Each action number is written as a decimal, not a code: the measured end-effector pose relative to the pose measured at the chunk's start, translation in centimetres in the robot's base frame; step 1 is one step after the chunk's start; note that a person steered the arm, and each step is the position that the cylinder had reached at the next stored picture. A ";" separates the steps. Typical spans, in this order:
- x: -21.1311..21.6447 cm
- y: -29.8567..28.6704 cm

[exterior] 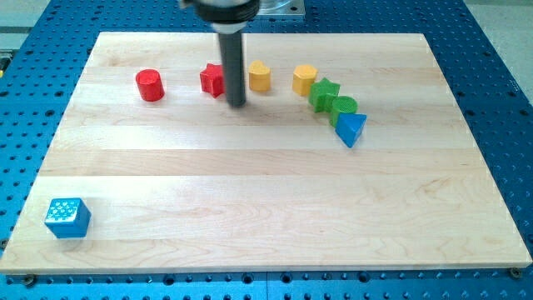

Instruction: Push the red star to the top right of the cube

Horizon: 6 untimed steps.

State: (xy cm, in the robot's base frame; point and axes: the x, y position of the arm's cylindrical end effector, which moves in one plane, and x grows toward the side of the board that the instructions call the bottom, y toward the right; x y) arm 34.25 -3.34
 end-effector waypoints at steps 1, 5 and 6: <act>-3.4 -0.4; 11.0 -5.3; 10.5 -0.5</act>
